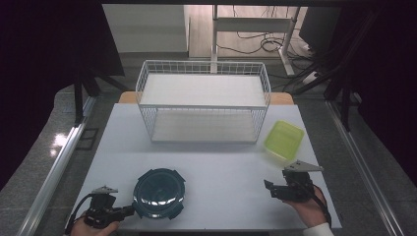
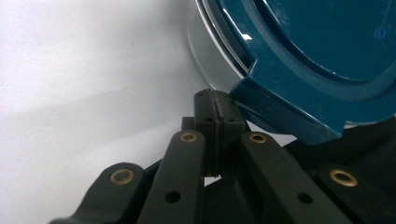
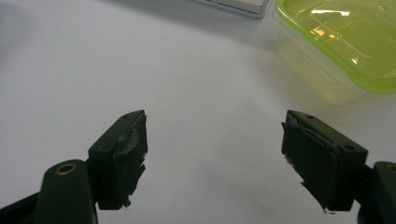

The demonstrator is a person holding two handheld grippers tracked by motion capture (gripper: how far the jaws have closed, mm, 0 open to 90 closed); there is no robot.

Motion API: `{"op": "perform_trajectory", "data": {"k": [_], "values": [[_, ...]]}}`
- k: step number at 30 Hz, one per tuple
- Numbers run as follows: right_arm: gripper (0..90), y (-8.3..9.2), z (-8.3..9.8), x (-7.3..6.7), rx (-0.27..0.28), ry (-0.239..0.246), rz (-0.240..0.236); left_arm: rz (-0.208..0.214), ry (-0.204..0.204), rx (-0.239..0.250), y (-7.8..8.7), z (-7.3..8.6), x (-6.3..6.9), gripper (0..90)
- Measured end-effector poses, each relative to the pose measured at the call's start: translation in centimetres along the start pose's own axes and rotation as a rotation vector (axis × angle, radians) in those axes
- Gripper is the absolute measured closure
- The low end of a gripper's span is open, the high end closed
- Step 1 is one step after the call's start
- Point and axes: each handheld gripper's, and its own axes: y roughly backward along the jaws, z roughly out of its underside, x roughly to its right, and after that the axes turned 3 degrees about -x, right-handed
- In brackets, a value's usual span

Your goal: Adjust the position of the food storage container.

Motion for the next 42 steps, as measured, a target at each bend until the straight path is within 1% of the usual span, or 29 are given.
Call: {"op": "perform_trajectory", "data": {"k": [3,5,6,9,11,15,18,25,29,31,33,40,42], "values": [[22.1,0.0,0.0,0.0,-0.001,0.000,0.001,-0.002,0.002,0.005,0.1,-0.4,-0.1,89.8],[22.1,0.0,0.0,0.0,-0.002,0.001,0.001,-0.008,-0.003,0.009,0.1,-0.8,0.0,89.8],[22.0,-0.1,0.0,0.0,-0.001,0.004,0.001,-0.005,-0.003,0.009,0.0,-0.9,0.0,89.9],[22.0,-0.1,0.0,0.0,-0.001,0.005,0.001,0.003,-0.013,0.002,-0.3,-1.4,0.2,89.8],[22.0,0.0,0.0,0.0,-0.002,0.005,0.002,-0.001,-0.018,-0.002,-0.4,-1.7,0.3,89.9],[22.0,0.0,0.0,0.0,-0.001,0.002,0.004,0.005,-0.006,-0.006,-0.5,-2.0,-0.2,89.8],[22.0,0.0,0.0,0.0,-0.003,0.001,0.004,-0.001,0.003,-0.008,-0.7,-2.1,-0.5,89.9],[22.0,-0.1,0.0,0.0,-0.005,0.008,0.006,-0.023,-0.005,-0.007,-0.8,-2.8,-0.8,89.9],[22.0,-0.1,0.0,0.1,-0.007,0.008,0.008,-0.027,0.002,-0.010,-1.0,-3.3,-1.2,89.9],[22.0,-0.1,0.0,0.0,-0.007,0.007,0.009,-0.026,0.000,-0.005,-1.1,-3.5,-1.4,90.0],[22.0,-0.1,0.0,0.1,-0.008,0.007,0.009,-0.021,0.001,-0.005,-1.2,-3.7,-1.4,89.9],[22.0,-0.2,0.0,0.0,-0.012,0.009,0.011,-0.036,-0.008,-0.004,-1.6,-4.6,-1.3,90.0],[22.0,-0.2,0.0,0.1,-0.012,0.010,0.012,-0.042,-0.016,-0.004,-1.8,-4.9,-1.3,90.0]]}}
